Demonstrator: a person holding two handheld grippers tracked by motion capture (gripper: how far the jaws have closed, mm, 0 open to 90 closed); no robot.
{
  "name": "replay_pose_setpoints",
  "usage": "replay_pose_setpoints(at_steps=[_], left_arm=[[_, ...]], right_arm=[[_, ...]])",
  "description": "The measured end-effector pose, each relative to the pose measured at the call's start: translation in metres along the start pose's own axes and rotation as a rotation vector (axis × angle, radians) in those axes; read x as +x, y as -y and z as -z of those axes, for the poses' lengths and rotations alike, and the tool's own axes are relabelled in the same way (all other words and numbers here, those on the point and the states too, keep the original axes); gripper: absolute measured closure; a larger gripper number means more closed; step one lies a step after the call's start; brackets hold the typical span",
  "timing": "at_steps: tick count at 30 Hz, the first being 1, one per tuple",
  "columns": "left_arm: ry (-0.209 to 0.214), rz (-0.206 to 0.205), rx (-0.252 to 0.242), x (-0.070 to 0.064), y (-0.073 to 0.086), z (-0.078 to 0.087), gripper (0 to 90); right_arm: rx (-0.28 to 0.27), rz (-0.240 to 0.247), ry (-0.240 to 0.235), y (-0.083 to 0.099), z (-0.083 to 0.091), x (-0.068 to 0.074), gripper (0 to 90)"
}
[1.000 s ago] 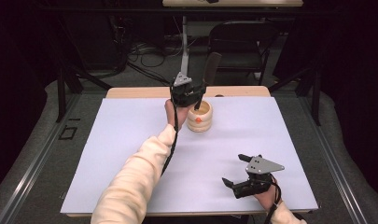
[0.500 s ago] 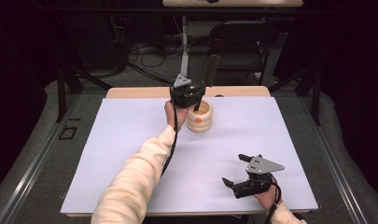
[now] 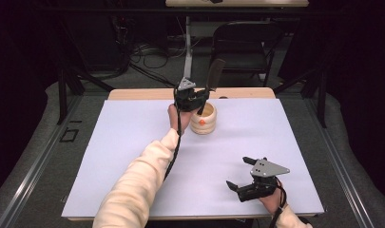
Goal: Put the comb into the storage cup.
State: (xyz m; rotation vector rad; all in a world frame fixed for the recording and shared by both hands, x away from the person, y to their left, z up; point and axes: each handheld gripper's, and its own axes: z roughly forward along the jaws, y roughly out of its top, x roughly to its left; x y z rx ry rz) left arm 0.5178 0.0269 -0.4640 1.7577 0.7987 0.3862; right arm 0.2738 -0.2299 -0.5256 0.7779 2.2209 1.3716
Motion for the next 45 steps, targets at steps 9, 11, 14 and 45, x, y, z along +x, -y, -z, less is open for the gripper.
replay_pose_setpoints(at_steps=[9,11,14,45], left_arm=[[0.003,-0.002,0.011,0.0009,0.0015,-0.001,72.3],[0.003,-0.003,0.014,0.0006,0.0016,-0.0013,72.3],[0.001,-0.006,0.017,0.0005,0.0019,-0.0016,72.3],[0.002,-0.008,0.056,0.0035,0.0096,-0.0058,72.3]], right_arm=[[0.0,0.001,0.0,0.0,0.0,-0.0001,0.0],[0.0,0.0,0.0,0.0,0.0001,0.0,0.0],[0.001,0.0,0.0,0.0,0.0001,-0.0001,0.0],[0.0,0.0,0.002,0.0,0.0002,-0.0003,0.0]])
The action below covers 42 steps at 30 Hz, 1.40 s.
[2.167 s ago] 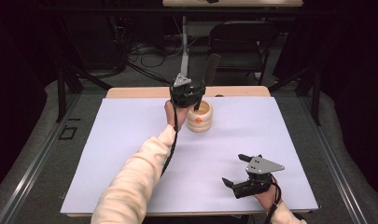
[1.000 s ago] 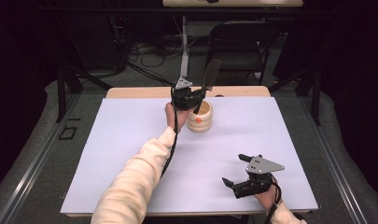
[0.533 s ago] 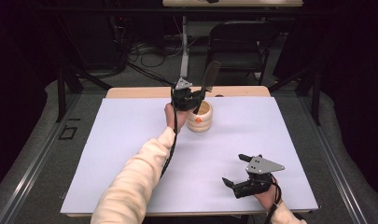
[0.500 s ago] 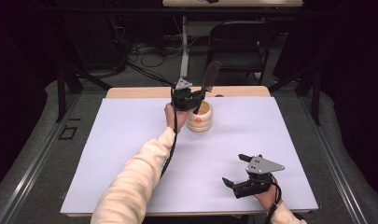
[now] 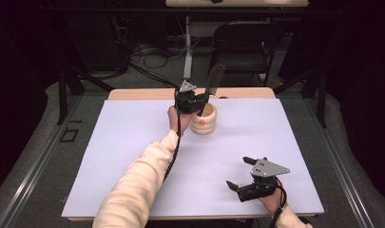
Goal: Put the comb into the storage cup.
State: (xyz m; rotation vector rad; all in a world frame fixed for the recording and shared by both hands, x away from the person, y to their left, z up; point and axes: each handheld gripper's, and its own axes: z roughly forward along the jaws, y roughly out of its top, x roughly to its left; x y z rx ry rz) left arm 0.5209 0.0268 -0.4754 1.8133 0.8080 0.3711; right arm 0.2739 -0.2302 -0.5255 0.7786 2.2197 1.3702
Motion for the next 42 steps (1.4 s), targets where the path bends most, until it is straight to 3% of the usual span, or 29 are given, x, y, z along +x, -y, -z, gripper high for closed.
replay_pose_setpoints(at_steps=[42], left_arm=[[0.001,-0.002,0.076,0.0032,0.0083,-0.0078,72.2]], right_arm=[[0.001,-0.002,0.002,0.0001,-0.0002,-0.0001,0.0]])
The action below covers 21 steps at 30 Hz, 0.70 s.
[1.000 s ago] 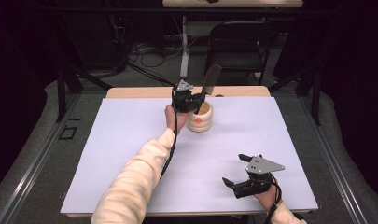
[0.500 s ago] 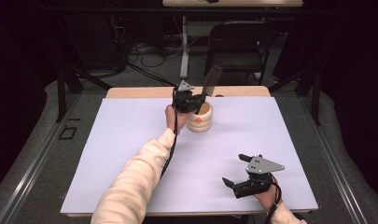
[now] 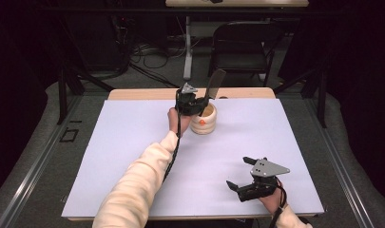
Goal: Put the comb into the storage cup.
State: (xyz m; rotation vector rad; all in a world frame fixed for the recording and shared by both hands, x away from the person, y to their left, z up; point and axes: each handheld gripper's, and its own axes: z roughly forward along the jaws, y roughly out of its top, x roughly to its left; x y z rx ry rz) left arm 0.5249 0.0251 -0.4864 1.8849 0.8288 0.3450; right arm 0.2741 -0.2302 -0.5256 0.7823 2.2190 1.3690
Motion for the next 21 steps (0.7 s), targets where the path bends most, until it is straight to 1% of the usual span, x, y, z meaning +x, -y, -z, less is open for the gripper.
replay_pose_setpoints(at_steps=[8,21], left_arm=[[-0.009,0.003,0.004,-0.0003,0.0017,-0.0014,72.2],[-0.004,0.004,0.018,0.0003,0.0029,-0.0019,72.1]], right_arm=[[0.0,0.0,0.0,0.0,0.0001,0.0,0.0],[0.0,0.0,0.0,0.0,-0.0001,-0.0001,0.0]])
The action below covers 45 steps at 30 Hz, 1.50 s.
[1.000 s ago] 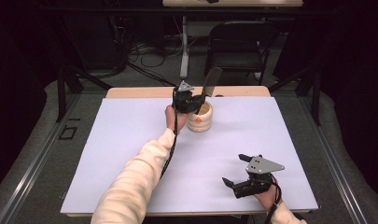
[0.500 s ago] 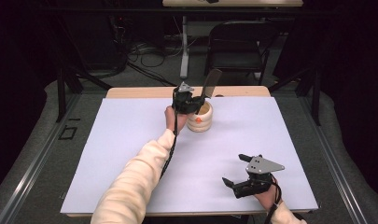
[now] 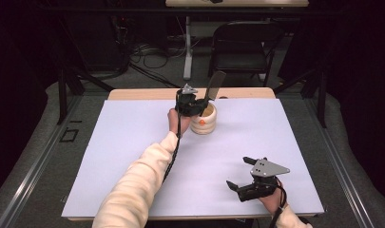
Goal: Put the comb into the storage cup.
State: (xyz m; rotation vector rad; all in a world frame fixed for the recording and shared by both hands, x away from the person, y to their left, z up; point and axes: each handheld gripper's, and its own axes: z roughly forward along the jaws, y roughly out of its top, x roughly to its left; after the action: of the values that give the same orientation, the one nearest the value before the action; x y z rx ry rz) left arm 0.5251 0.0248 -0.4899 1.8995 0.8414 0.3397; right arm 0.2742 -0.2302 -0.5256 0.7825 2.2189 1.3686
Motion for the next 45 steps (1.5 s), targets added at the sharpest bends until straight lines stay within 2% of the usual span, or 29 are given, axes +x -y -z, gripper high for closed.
replay_pose_setpoints(at_steps=[13,19,23,27,34,45], left_arm=[[-0.009,-0.01,0.017,0.0,0.002,-0.001,71.9],[-0.003,-0.001,0.015,0.0,0.004,-0.002,71.5],[0.004,-0.017,0.016,-0.001,0.005,0.001,70.0],[0.011,-0.023,0.0,-0.002,0.003,0.006,63.9],[0.011,-0.026,-0.013,-0.004,-0.003,0.018,46.4],[0.034,-0.064,0.028,-0.004,-0.008,0.045,17.6]], right_arm=[[0.0,0.0,-0.001,0.0,0.0,0.0,0.0],[0.0,0.0,0.0,0.0,0.0,0.0,0.0],[0.0,0.0,0.0,0.0,0.0,0.0,0.0],[0.001,0.002,-0.001,0.0,0.0,0.0,0.0],[0.0,0.001,0.001,0.0,0.0,0.0,0.0],[0.001,0.001,0.0,0.0,0.0,0.0,0.0]])
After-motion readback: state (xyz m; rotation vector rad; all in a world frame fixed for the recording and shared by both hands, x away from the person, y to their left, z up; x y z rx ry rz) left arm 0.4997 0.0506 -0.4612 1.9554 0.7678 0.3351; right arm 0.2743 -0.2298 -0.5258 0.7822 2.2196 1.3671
